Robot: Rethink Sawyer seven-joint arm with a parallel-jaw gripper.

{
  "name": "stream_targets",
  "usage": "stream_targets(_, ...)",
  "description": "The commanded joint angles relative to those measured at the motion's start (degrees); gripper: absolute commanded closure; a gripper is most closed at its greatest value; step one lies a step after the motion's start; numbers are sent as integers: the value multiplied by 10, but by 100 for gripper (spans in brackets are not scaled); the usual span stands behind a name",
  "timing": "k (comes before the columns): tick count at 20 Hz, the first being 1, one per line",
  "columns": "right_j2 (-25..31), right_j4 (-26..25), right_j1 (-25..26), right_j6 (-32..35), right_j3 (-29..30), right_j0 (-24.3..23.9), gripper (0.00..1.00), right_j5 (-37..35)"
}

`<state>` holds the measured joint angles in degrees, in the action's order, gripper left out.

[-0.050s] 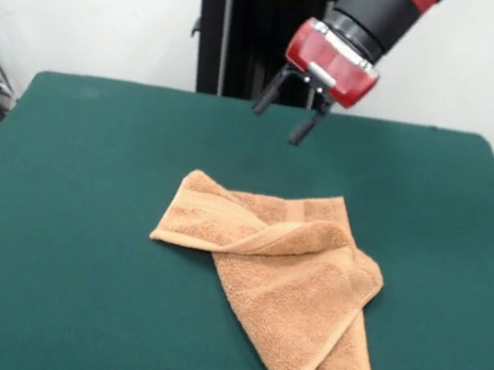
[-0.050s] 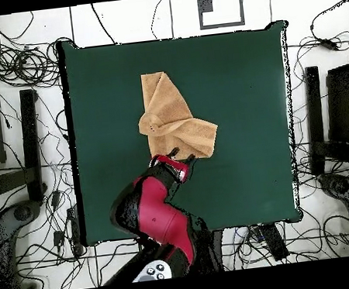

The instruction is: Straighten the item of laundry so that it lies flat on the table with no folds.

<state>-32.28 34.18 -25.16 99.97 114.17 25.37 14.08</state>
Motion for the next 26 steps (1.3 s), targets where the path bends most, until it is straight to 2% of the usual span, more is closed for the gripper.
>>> stream_targets(1,102,51,-29,195,53,-57,0,-97)
stream_targets(4,129,106,-52,244,73,-66,0,-168)
stream_targets(9,160,150,-71,278,84,-77,0,-188)
stream_targets(15,118,181,-50,335,53,-27,0,-263)
stream_targets(18,109,206,-44,419,41,-6,0,-304)
stream_targets(24,147,223,-62,431,61,-24,0,-266)
stream_targets(26,143,220,-63,448,57,-17,0,-264)
